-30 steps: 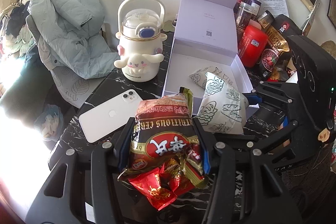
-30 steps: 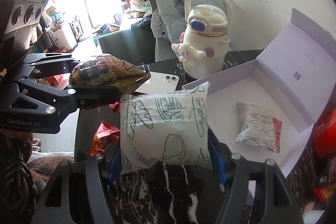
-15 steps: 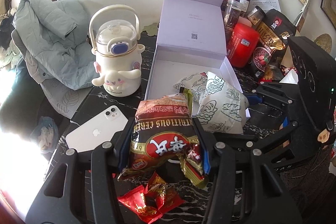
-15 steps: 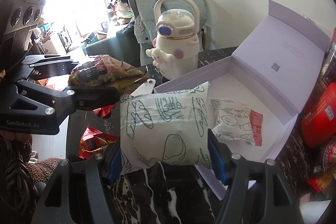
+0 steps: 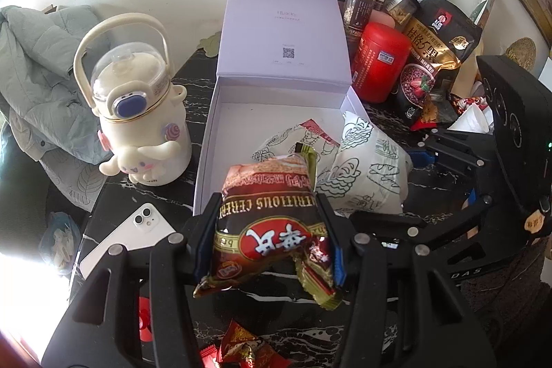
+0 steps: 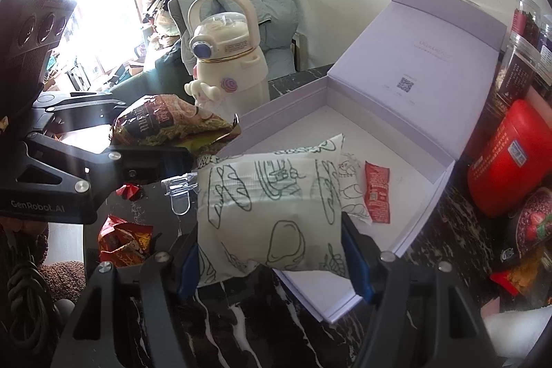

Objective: Organize objects
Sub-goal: 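Lift both held packets and carry them toward the lavender box, then lower the white packet into the box with the right gripper while the left holds the cereal bag above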

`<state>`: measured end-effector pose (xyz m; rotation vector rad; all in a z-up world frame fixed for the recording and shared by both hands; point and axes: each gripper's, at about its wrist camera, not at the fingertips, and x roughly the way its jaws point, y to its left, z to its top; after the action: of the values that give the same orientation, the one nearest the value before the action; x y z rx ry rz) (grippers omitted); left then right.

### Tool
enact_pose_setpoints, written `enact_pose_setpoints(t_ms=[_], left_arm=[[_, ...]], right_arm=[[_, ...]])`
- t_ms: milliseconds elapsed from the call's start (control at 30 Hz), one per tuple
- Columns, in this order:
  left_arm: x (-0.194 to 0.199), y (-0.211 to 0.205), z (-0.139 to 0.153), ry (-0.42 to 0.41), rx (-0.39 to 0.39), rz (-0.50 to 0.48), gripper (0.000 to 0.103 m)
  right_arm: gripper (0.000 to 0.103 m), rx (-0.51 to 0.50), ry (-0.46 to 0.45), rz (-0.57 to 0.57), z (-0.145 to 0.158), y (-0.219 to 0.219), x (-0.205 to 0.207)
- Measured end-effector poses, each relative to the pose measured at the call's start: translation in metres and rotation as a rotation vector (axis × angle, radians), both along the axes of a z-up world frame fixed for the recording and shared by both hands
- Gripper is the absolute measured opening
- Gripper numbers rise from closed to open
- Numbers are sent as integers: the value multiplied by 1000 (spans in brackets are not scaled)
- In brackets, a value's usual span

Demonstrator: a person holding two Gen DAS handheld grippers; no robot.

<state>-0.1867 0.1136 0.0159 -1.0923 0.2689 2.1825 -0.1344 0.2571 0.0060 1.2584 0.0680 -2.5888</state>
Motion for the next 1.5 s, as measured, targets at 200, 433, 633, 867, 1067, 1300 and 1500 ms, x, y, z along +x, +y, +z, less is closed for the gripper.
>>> enact_pose_setpoints(t_ms=[200, 433, 633, 867, 1067, 1300, 1500], left_arm=[[-11, 16, -6, -15, -7, -42, 50], [-25, 30, -8, -18, -8, -81, 50], [-38, 44, -9, -13, -12, -102, 50], [-53, 57, -1, 32, -20, -100, 50], [-67, 64, 6, 84, -35, -70, 50], [-81, 76, 5, 114, -62, -55, 50], [-88, 87, -2, 128, -76, -49, 50]], right_arm=[[70, 5, -7, -39, -2, 12, -5], [70, 14, -9, -86, -3, 24, -11], [70, 9, 13, -120, 5, 36, -21], [70, 2, 52, -156, 19, 48, -38], [70, 7, 63, -192, 23, 59, -59], [70, -2, 63, -208, 21, 66, -78], [70, -50, 56, -189, 15, 77, -93]])
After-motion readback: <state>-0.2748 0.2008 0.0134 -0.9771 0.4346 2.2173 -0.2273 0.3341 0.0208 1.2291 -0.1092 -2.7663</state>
